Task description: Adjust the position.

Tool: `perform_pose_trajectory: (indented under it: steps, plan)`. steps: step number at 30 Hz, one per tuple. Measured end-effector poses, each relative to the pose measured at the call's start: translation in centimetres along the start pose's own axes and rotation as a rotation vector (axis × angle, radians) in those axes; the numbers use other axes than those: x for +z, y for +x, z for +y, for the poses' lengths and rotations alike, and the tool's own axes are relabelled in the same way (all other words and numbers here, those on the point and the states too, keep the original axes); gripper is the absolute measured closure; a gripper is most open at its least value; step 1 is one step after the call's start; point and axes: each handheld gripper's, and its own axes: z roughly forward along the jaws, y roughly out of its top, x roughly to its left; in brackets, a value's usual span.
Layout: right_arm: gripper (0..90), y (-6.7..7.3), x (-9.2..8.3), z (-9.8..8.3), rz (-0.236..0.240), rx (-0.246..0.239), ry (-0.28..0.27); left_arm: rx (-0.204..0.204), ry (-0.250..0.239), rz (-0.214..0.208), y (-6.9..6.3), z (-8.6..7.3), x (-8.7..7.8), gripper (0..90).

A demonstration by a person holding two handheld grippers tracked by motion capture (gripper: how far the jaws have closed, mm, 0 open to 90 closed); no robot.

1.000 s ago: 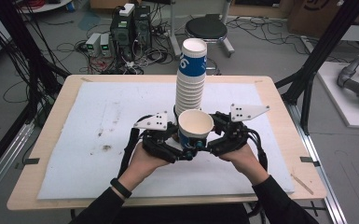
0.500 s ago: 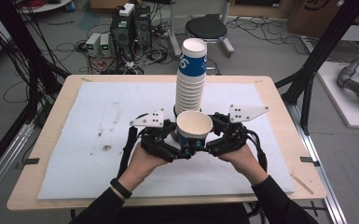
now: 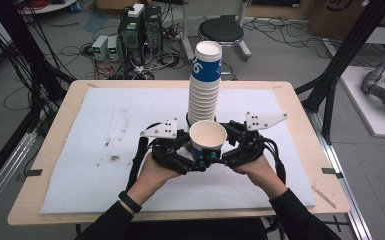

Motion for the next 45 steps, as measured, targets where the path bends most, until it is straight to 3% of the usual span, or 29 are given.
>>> perform_pose_trajectory:
  steps: [11, 15, 23, 34, 39, 45]
  plan:
    - [21.9, 0.1, -0.2, 0.1, -0.008, -0.015, 0.005, -0.002, 0.006, -0.005, 0.0, 0.0, 0.1, 26.9]
    - [22.8, 0.1, -0.3, 0.2, -0.024, -0.032, 0.003, -0.022, 0.001, 0.011, 0.1, 0.0, 0.0, 17.9]
    - [23.0, -0.1, -1.0, 0.2, -0.053, -0.043, 0.003, -0.016, 0.016, 0.036, 0.2, 0.3, -0.9, 14.9]
    - [23.0, -0.6, -2.2, 0.2, -0.103, -0.058, 0.011, -0.002, 0.010, 0.142, 0.0, 0.3, -4.7, 14.9]
    - [23.0, -0.8, -2.7, 0.2, -0.114, -0.061, 0.010, 0.042, 0.007, 0.201, -0.3, 0.4, -6.6, 14.9]
    - [23.0, -1.1, -3.6, 0.0, -0.135, -0.073, 0.010, 0.075, 0.009, 0.237, -0.6, 0.4, -8.0, 14.9]
